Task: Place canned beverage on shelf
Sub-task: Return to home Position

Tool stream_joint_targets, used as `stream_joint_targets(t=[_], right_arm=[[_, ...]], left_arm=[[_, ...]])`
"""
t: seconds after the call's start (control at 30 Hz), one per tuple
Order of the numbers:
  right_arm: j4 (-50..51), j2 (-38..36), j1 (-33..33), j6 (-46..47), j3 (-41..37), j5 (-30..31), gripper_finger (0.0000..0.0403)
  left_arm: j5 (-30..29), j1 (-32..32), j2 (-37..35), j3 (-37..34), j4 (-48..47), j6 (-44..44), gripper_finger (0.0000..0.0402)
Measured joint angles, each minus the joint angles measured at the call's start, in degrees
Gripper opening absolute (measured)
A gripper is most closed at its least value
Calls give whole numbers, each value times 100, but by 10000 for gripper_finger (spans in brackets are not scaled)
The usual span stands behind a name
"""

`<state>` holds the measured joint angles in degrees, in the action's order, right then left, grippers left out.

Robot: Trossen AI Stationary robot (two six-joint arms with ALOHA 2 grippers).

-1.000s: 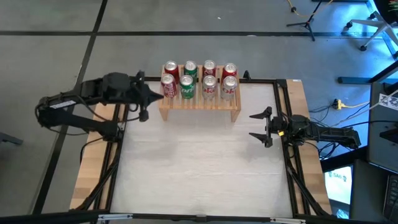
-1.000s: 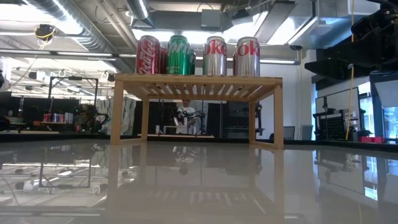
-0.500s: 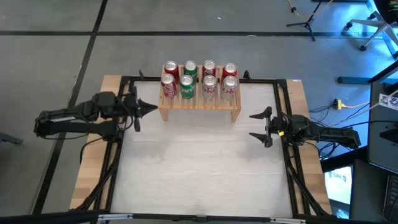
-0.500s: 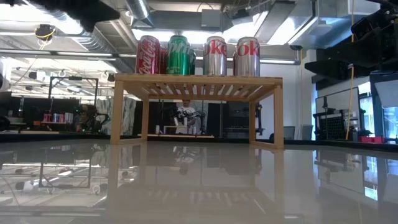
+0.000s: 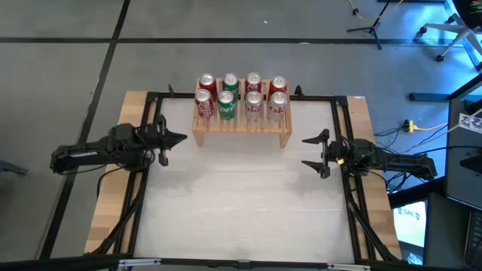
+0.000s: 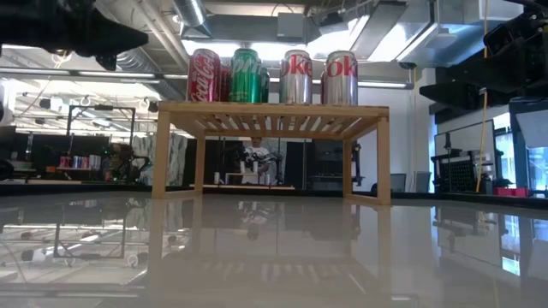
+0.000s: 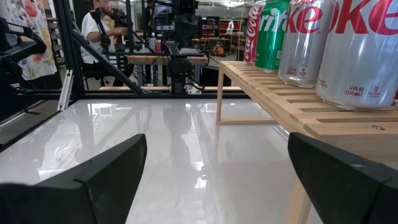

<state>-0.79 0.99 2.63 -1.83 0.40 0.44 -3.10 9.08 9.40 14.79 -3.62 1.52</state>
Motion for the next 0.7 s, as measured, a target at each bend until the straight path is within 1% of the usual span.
stream_joint_targets(t=[0.17, 0.3, 0.57, 0.7], right_arm=[[0, 0, -1, 0, 1, 1, 386], [0, 1, -1, 0, 1, 1, 386], [1, 0, -2, 0, 0, 1, 386], [0, 0, -2, 0, 0, 1, 386]], left_arm=[[275, 0, -591, -221, -7, -93, 0], [285, 0, -940, -375, 1, -155, 0], [266, -2, -926, -617, -43, -304, 0], [305, -2, -930, -751, 152, -418, 0]])
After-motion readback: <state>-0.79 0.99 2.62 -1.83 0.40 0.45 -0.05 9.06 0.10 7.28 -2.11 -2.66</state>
